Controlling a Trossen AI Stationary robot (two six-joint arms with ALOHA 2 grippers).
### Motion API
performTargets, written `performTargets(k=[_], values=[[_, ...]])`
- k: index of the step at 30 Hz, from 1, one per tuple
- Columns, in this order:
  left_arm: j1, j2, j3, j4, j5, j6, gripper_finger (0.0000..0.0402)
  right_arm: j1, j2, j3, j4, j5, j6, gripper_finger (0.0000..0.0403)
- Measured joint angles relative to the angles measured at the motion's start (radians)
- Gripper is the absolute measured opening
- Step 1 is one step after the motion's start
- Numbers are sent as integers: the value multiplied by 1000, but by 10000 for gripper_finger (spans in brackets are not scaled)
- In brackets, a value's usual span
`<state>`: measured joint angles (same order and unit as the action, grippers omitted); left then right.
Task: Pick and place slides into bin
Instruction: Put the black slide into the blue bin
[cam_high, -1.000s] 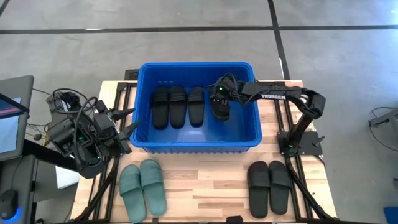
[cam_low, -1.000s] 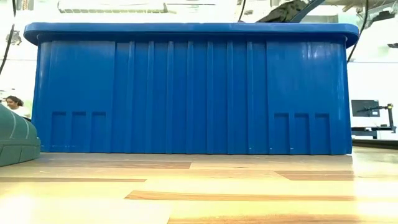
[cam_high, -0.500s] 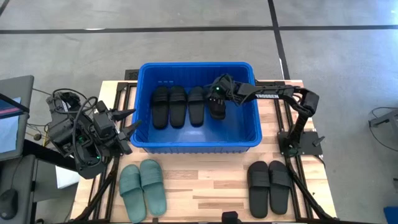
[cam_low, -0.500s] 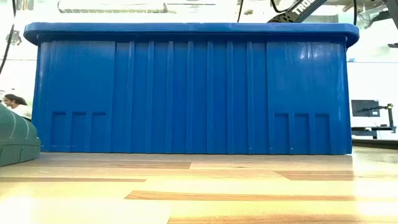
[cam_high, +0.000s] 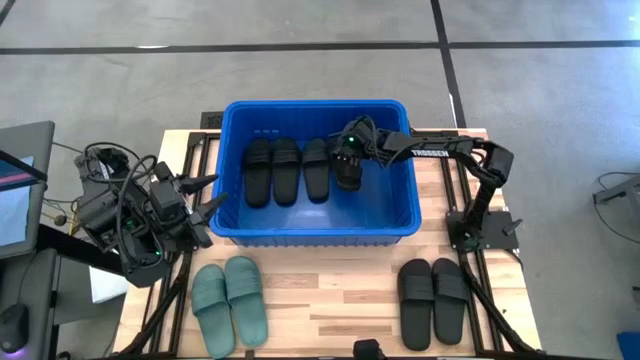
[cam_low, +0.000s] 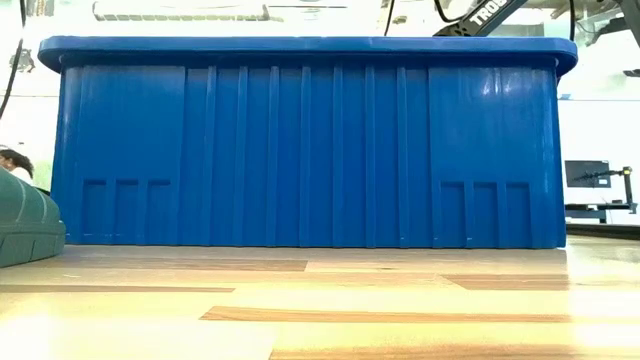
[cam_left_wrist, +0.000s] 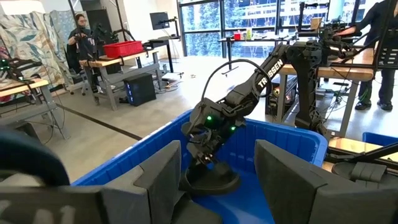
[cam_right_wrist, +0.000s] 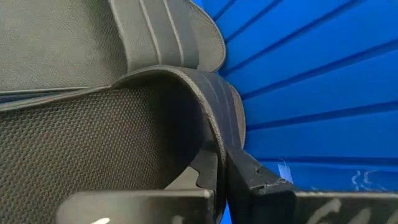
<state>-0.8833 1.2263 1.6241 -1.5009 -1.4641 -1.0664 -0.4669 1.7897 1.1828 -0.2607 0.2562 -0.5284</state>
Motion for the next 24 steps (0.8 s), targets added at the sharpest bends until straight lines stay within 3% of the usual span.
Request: performTargets(k=[11, 24], values=[[0, 0, 0, -3, -3, 0, 192, 4, 0, 0, 0, -25, 2, 6], [0, 0, 0, -3, -2, 1, 192, 2, -1, 1, -57, -77, 24, 100]])
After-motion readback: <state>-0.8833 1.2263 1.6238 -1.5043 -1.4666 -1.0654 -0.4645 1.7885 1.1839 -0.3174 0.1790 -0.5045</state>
